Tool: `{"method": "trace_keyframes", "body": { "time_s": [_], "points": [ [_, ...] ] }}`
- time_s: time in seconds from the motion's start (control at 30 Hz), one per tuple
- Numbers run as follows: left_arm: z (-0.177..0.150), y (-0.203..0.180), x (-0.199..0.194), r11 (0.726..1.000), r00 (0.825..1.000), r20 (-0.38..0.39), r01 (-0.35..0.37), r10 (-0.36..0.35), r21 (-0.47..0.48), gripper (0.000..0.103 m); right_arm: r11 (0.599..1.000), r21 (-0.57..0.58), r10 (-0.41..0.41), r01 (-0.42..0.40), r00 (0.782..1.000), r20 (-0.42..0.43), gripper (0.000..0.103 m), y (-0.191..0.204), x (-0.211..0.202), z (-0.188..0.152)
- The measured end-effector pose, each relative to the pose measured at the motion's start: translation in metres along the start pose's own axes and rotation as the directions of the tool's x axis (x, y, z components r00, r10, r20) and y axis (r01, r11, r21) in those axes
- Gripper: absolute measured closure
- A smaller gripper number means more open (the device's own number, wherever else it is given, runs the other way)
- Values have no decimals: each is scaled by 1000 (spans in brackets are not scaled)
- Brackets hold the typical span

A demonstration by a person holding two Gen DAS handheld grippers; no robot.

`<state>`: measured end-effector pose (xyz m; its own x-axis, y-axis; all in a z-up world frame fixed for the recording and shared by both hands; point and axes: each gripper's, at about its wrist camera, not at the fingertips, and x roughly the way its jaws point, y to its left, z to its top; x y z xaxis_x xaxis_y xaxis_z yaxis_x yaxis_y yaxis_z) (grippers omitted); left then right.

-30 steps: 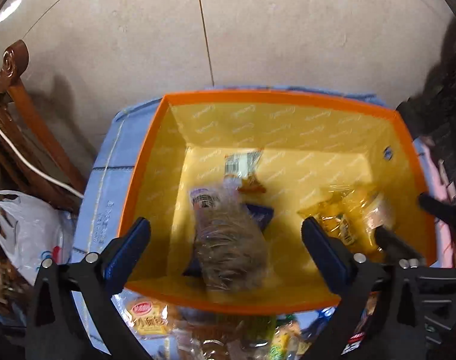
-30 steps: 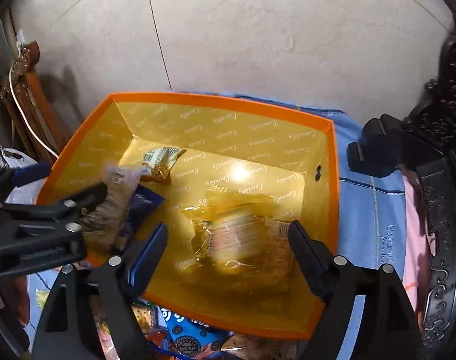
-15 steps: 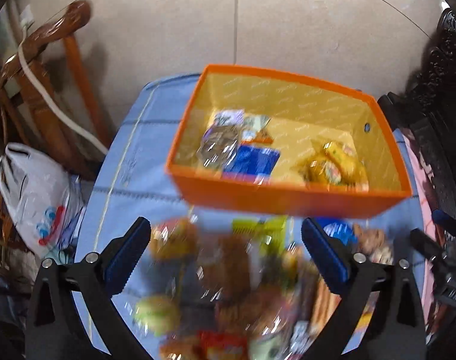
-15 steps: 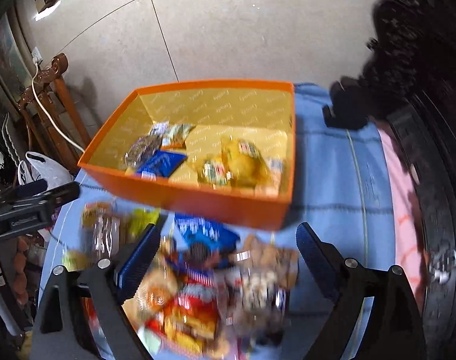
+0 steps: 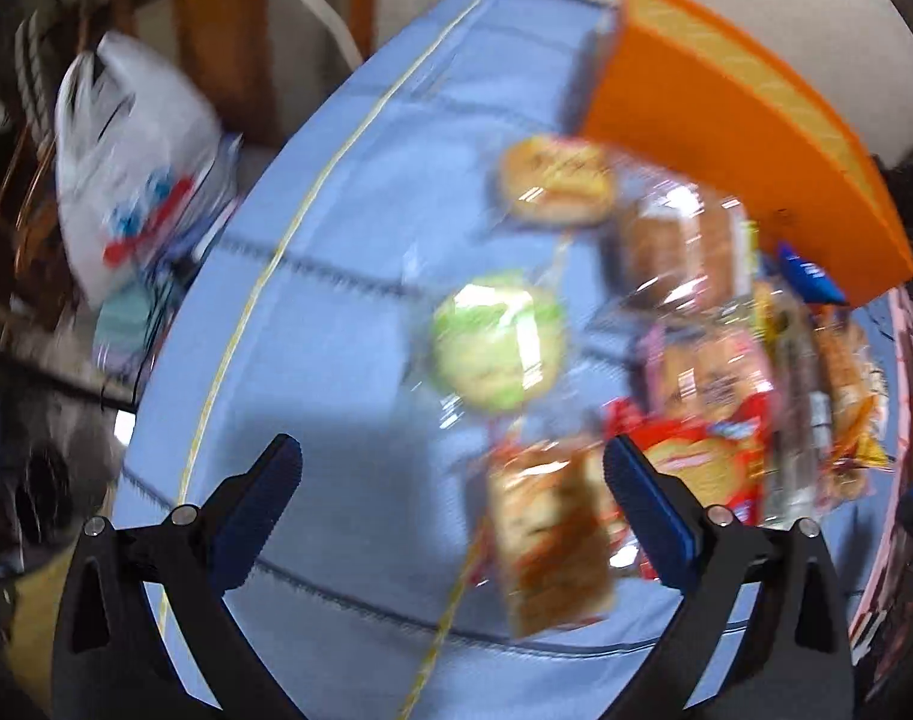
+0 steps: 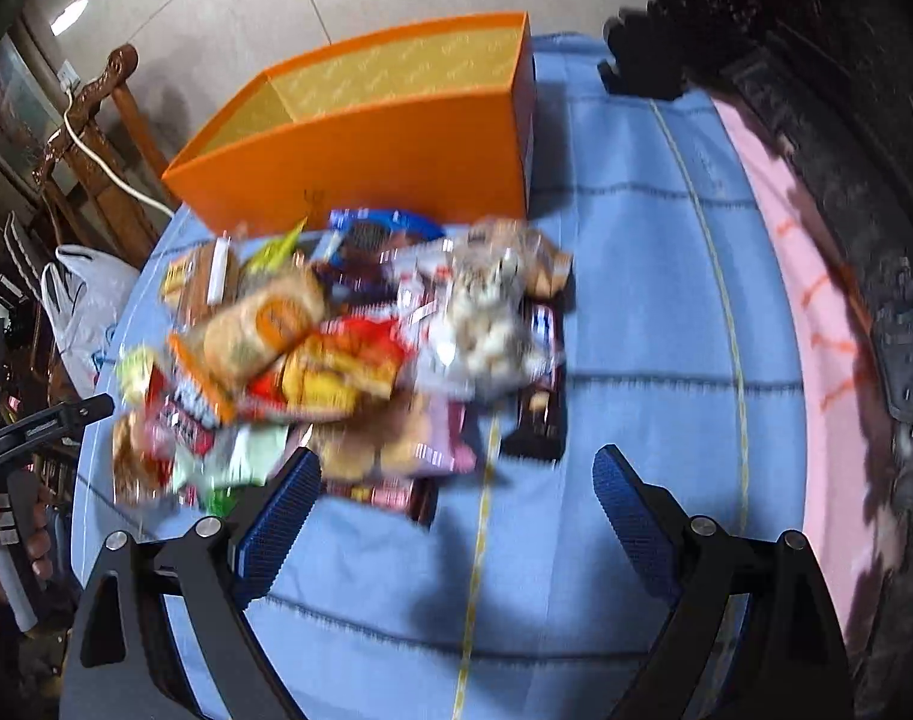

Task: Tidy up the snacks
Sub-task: 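Grasp a puffed cracker bag with the left gripper while the right grasps wafer rolls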

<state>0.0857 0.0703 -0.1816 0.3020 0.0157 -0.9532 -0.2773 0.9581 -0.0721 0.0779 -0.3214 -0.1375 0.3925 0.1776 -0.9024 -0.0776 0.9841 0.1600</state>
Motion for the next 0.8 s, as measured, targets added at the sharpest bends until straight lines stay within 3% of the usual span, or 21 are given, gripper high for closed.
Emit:
{"method": "trace_keyframes", "body": {
  "time_s": [0.13,0.47,0.5,0.53,0.57,0.63,0.73,0.8],
  "points": [
    [-11,3,4,999,999,-14,41,-41,-23,4,1000,-14,4,-4,1000,-13,10,12,-2,-13],
    [-38,-16,23,995,995,-87,62,-56,73,5,998,-67,12,-14,999,-33,10,39,-1,-25],
    [-39,-16,27,996,994,-99,56,-49,68,12,997,-72,6,-8,999,-36,10,40,0,-25],
    [-40,-16,32,995,991,-115,71,-63,63,28,997,-76,2,-5,999,-37,10,41,0,-25],
    [-39,-15,34,993,987,-123,109,-101,56,33,997,-78,0,-3,999,-37,10,40,1,-26],
    [-37,-14,32,980,973,-128,195,-190,31,57,998,-69,-1,-2,999,-45,10,37,4,-26],
    [-34,-12,24,980,976,-108,197,-191,43,57,1000,-28,1,-3,999,-53,10,27,8,-26],
    [-33,-7,19,971,966,-102,239,-236,27,57,1000,-8,4,-4,999,-45,10,22,9,-24]
  ]
}}
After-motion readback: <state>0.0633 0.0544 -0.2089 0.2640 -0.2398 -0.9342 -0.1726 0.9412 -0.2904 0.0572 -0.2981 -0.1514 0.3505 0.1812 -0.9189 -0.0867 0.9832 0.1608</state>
